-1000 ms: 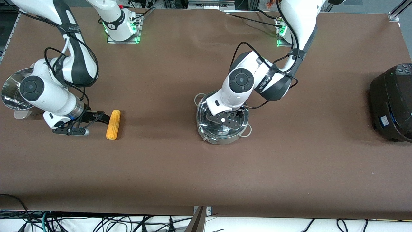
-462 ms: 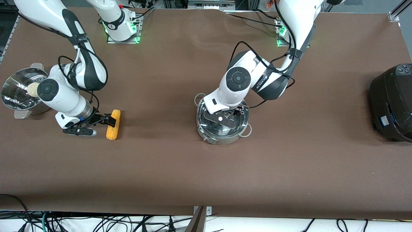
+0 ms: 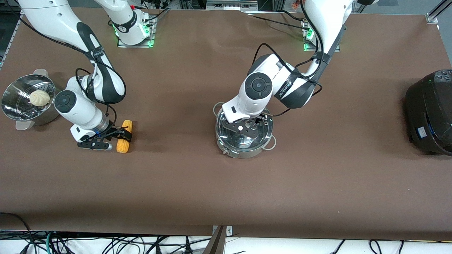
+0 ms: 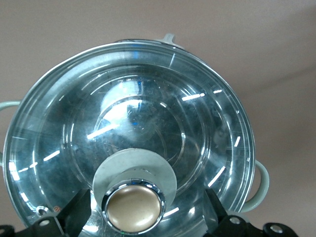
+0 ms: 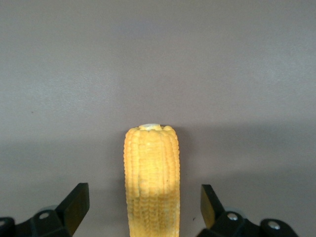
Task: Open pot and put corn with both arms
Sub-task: 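Grasp the lid knob with the left gripper while the right gripper grasps the corn, then lift the lid off with the left gripper while the right gripper carries the corn, then lower the corn into the pot while the left gripper sets the lid down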
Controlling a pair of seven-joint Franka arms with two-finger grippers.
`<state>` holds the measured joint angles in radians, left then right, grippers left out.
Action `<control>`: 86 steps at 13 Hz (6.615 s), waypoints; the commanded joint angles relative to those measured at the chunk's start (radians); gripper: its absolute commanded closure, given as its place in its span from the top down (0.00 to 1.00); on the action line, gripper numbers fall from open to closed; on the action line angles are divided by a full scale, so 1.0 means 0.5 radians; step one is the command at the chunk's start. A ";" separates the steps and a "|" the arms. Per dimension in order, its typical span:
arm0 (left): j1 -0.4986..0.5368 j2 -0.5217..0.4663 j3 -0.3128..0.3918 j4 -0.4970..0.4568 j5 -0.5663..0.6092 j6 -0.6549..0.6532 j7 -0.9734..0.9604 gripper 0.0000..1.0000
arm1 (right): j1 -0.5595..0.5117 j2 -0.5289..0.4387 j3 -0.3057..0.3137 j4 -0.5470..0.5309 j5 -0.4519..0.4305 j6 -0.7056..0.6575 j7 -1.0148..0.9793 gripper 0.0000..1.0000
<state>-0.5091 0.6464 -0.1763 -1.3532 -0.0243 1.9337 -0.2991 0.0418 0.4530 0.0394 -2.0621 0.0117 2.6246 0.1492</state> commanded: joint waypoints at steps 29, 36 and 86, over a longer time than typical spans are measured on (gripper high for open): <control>0.419 -0.636 0.028 0.062 0.088 -0.885 0.006 0.07 | -0.007 0.012 0.041 -0.177 0.017 0.258 -0.139 0.00; 0.925 -0.728 0.030 0.037 0.147 -1.174 0.373 0.04 | -0.007 -0.451 0.081 -0.107 0.020 -0.376 -0.130 0.00; 1.396 -0.928 -0.178 -0.209 0.211 -0.945 0.635 1.00 | 1.404 0.956 0.078 2.142 -0.214 -0.887 1.472 0.00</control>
<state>0.1873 0.1672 -0.2684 -1.5653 0.1061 1.5851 0.0170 0.7329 0.8932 0.0860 -1.0424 -0.0767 2.1708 0.8677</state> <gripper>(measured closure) 0.000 0.670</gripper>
